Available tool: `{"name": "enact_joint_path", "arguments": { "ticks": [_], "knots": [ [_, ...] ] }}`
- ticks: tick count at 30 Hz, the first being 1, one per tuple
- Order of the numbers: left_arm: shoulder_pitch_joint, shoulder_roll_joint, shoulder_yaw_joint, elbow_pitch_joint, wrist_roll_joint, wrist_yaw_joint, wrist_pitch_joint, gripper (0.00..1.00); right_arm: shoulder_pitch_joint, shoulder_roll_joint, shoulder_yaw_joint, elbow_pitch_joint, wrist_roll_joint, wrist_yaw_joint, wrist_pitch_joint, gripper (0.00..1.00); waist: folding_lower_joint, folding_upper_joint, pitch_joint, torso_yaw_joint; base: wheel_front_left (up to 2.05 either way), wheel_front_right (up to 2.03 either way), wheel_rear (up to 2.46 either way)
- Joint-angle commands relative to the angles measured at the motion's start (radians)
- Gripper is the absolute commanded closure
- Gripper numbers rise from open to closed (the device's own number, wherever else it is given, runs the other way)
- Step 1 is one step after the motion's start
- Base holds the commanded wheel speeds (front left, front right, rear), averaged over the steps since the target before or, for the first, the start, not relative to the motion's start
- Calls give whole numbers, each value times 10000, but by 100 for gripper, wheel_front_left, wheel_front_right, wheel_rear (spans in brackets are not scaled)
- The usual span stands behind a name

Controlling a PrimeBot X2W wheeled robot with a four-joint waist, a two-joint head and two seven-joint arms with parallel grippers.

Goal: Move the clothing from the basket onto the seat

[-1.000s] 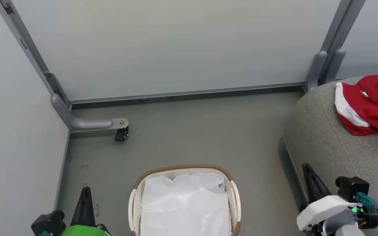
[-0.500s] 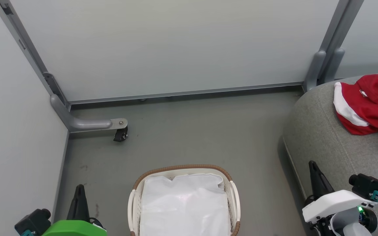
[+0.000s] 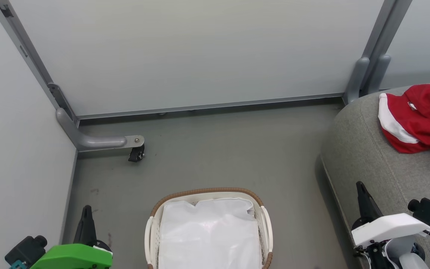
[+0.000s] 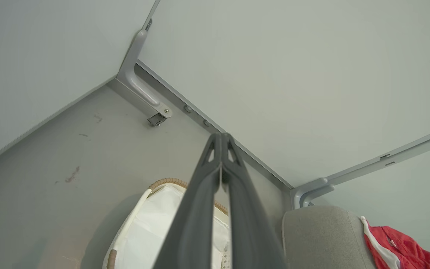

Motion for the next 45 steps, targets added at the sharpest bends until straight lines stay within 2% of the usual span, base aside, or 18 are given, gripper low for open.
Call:
{"name": "enact_joint_path", "arguments": {
  "ticks": [1,20,45],
  "knots": [
    [-316,38,70,-164,-344,-49,74,100,-160,-69,-56,-181,364,-4,91,100,0,-1,0,-4,0,0,0],
    [-574,51,328,-271,-2451,-134,686,100,-185,-90,-239,-409,2690,-5,700,100,0,-1,-2,-59,0,0,0],
    [-845,65,605,-376,-4682,-214,1345,100,-212,-111,-433,-648,5191,-8,1350,100,0,-1,-5,-131,0,0,0]
  ]
}}
